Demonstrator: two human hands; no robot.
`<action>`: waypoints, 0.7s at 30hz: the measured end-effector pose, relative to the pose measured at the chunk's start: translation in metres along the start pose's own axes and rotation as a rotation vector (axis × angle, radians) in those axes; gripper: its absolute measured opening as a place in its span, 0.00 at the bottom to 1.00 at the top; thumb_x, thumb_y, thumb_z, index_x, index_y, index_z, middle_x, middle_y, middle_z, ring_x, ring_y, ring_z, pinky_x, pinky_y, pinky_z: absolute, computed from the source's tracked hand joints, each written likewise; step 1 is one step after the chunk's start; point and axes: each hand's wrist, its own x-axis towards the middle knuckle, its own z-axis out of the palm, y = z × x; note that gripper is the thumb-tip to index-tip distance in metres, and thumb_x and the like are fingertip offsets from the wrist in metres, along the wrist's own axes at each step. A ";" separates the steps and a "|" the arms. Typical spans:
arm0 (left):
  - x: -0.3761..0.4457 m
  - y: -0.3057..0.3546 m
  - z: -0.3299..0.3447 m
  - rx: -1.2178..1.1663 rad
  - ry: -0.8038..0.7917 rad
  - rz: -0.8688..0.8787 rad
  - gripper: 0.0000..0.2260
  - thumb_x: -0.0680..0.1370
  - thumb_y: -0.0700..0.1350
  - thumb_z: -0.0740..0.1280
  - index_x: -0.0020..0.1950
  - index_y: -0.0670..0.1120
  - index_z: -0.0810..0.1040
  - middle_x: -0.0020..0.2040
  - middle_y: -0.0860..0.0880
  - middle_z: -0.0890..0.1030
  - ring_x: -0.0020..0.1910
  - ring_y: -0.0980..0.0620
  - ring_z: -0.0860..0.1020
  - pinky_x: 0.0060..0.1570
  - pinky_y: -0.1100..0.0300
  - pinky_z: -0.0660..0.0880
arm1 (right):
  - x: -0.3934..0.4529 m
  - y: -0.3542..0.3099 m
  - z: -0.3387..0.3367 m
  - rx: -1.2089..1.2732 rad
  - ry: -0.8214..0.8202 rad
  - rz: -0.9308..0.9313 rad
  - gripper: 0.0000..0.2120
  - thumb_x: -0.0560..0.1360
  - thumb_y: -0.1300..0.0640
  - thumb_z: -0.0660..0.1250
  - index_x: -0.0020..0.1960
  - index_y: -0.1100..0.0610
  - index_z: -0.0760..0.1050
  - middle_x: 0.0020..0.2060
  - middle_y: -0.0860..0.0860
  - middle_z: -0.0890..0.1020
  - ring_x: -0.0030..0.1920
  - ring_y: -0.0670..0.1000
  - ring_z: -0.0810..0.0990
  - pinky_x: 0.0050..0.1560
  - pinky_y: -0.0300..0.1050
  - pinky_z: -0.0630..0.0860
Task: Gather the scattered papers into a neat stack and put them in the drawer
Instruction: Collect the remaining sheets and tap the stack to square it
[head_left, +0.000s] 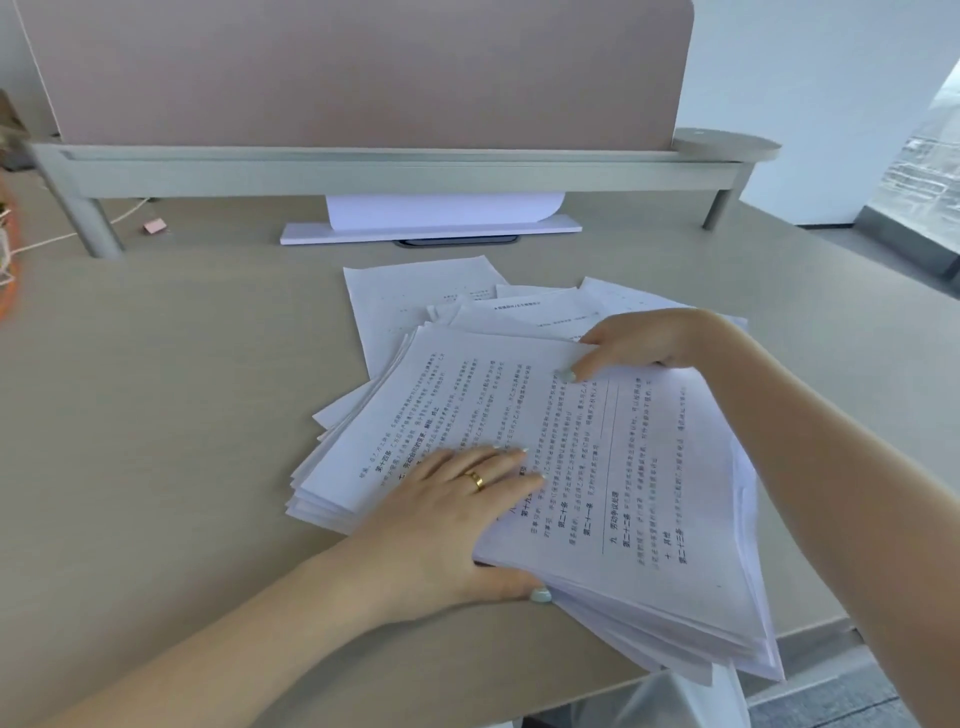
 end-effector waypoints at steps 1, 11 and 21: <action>-0.001 -0.001 0.000 0.001 0.038 0.013 0.40 0.63 0.74 0.49 0.74 0.61 0.54 0.76 0.62 0.52 0.71 0.64 0.45 0.66 0.71 0.36 | -0.004 0.003 -0.002 0.071 0.011 -0.055 0.15 0.73 0.50 0.69 0.57 0.55 0.78 0.52 0.52 0.84 0.52 0.54 0.83 0.55 0.50 0.79; 0.050 -0.034 -0.052 -0.153 0.649 -0.099 0.36 0.72 0.70 0.48 0.72 0.49 0.63 0.75 0.51 0.60 0.73 0.52 0.58 0.71 0.63 0.51 | -0.024 0.085 -0.014 0.766 0.462 -0.115 0.07 0.74 0.62 0.66 0.51 0.60 0.80 0.42 0.54 0.86 0.36 0.52 0.84 0.43 0.48 0.83; 0.123 -0.051 0.003 0.023 0.018 -0.370 0.31 0.76 0.66 0.44 0.76 0.55 0.46 0.79 0.51 0.44 0.77 0.48 0.41 0.73 0.42 0.42 | 0.009 0.060 -0.001 0.261 0.578 0.160 0.16 0.76 0.47 0.58 0.54 0.55 0.78 0.46 0.52 0.81 0.46 0.55 0.80 0.51 0.48 0.77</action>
